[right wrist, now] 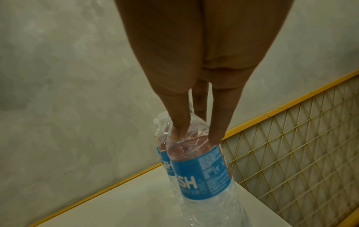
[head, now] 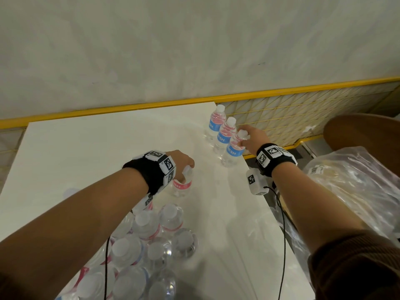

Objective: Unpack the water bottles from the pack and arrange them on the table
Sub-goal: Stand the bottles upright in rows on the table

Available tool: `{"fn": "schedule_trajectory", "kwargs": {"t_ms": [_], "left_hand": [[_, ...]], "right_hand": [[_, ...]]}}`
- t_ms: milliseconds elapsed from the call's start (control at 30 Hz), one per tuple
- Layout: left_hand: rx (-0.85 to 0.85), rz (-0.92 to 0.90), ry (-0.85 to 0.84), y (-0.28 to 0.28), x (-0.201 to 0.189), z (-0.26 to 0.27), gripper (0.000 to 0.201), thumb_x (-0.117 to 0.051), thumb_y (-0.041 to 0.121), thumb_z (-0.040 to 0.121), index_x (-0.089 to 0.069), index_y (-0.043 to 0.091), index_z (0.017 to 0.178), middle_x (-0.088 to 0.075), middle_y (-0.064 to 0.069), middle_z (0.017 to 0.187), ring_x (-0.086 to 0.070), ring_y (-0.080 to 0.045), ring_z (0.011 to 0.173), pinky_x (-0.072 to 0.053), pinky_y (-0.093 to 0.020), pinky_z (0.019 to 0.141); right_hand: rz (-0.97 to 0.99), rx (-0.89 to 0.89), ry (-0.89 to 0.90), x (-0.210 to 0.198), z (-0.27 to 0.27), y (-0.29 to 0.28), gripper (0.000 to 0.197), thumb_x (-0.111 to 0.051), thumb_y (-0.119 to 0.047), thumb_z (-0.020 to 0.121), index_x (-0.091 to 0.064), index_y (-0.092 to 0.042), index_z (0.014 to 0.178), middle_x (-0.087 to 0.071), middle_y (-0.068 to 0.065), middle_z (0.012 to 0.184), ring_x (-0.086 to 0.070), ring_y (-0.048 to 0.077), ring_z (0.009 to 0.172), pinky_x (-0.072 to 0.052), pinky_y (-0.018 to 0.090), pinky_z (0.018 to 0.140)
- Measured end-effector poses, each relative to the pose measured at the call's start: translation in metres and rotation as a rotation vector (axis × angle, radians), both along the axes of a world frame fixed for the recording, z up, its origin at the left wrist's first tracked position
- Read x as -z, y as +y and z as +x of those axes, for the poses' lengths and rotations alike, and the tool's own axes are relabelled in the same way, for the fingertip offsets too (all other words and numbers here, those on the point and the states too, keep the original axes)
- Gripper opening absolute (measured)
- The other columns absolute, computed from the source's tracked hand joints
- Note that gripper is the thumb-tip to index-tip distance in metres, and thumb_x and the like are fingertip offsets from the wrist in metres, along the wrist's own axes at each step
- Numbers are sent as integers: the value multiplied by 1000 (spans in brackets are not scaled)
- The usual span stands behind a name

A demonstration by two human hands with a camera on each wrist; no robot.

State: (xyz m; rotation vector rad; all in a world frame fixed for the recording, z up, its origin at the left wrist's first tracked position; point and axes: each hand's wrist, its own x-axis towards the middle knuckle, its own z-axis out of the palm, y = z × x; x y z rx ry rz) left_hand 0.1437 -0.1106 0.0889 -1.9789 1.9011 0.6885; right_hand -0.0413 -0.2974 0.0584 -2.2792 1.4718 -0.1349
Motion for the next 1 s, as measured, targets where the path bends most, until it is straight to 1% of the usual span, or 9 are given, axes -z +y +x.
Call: {"fn": "schedule_trajectory", "kwargs": {"t_ms": [100, 300, 433, 533, 633, 700, 800, 900, 1000], "left_hand": [[-9, -14, 0, 1, -1, -1, 60, -63, 23, 88, -38, 21, 142, -45, -3, 142, -45, -22, 128, -39, -27, 95], [-26, -13, 5, 3, -2, -2, 59, -62, 23, 89, -37, 21, 143, -44, -3, 143, -46, -22, 128, -38, -24, 90], [-29, -11, 3, 2, -2, -2, 59, -62, 23, 89, -37, 21, 143, -44, -2, 143, -45, -22, 128, -40, -26, 94], [-27, -13, 7, 2, 0, -1, 59, -61, 23, 89, -37, 21, 143, -43, -2, 144, -44, -21, 129, -39, -26, 95], [-26, -14, 10, 2, 1, -1, 57, -57, 23, 92, -35, 20, 144, -40, -1, 147, -41, -20, 133, -35, -24, 100], [-28, -23, 15, 2, 2, 0, 56, -57, 22, 92, -36, 20, 144, -41, -2, 146, -42, -21, 131, -36, -24, 99], [-24, -19, 15, 1, 2, -1, 56, -58, 23, 91, -37, 20, 143, -44, -3, 143, -45, -22, 128, -38, -24, 95], [-24, -16, 8, 1, 1, -1, 57, -59, 23, 90, -37, 21, 143, -45, -3, 142, -46, -22, 127, -38, -24, 93], [-21, -8, -4, 1, 1, -2, 60, -62, 23, 89, -37, 21, 143, -45, -2, 142, -46, -22, 128, -40, -26, 94]], "right_hand": [[-1, 3, 9, 0, -1, -1, 47, -64, -17, 85, -50, -19, 130, -61, 10, 124, -56, 31, 113, -44, 32, 86], [9, -5, 2, -1, 0, -1, 48, -62, -16, 86, -50, -21, 132, -59, 10, 129, -55, 31, 116, -46, 36, 93], [19, -13, 15, -2, 1, -2, 48, -62, -14, 86, -49, -18, 132, -59, 12, 128, -56, 32, 115, -47, 39, 95], [37, 45, -19, 0, -1, -4, 49, -65, -12, 84, -48, -13, 130, -58, 14, 126, -55, 32, 115, -45, 35, 89], [48, 50, -13, 0, -2, -5, 51, -67, -11, 83, -47, -11, 130, -59, 14, 126, -55, 32, 115, -45, 36, 90], [55, 47, -20, -1, -3, -5, 51, -67, -10, 83, -47, -11, 130, -58, 13, 127, -55, 32, 116, -45, 36, 91], [46, 52, -27, 0, -3, -3, 48, -66, -11, 84, -48, -10, 129, -59, 13, 127, -55, 31, 116, -42, 31, 86], [25, 67, -48, 0, -2, -1, 45, -66, -14, 85, -50, -10, 127, -60, 13, 125, -56, 30, 114, -41, 28, 83], [32, 88, -64, 0, -1, 2, 48, -69, -14, 83, -51, -10, 127, -60, 12, 126, -56, 30, 116, -43, 31, 88]]}}
